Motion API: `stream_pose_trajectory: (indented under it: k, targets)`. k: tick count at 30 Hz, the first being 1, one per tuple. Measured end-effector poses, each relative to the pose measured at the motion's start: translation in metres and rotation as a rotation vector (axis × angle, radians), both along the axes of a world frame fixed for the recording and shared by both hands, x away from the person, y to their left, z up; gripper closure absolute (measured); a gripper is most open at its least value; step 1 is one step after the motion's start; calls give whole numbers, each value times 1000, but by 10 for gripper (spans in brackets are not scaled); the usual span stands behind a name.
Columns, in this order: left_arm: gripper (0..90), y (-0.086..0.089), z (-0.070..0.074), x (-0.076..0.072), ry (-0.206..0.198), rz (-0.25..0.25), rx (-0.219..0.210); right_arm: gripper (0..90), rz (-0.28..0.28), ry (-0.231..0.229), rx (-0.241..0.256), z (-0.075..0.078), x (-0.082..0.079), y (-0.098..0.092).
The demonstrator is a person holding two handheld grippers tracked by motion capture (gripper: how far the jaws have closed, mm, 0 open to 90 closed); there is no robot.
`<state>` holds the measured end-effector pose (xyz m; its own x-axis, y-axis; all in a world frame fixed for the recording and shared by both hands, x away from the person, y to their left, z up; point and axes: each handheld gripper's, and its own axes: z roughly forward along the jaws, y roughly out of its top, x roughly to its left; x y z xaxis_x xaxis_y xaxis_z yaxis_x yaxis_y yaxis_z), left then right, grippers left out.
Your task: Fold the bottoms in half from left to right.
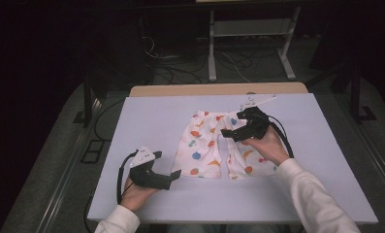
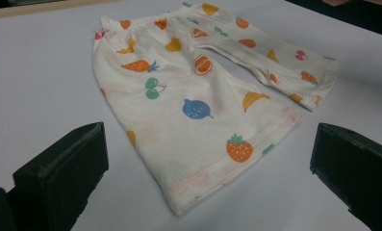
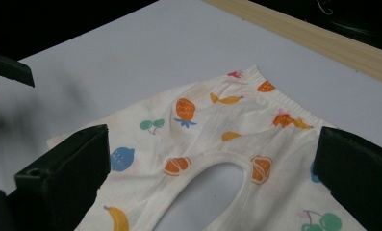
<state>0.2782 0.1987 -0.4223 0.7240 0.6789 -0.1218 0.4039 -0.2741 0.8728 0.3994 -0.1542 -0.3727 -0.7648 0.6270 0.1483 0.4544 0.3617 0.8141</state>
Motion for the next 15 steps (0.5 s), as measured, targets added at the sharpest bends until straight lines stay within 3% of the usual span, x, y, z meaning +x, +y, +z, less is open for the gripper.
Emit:
stream_pose_trajectory:
  k: [15]
  targets:
    - [0, 0, 0, 0, 2, 2, -2, 0, -1, 15, -20, -1, 23, 18]
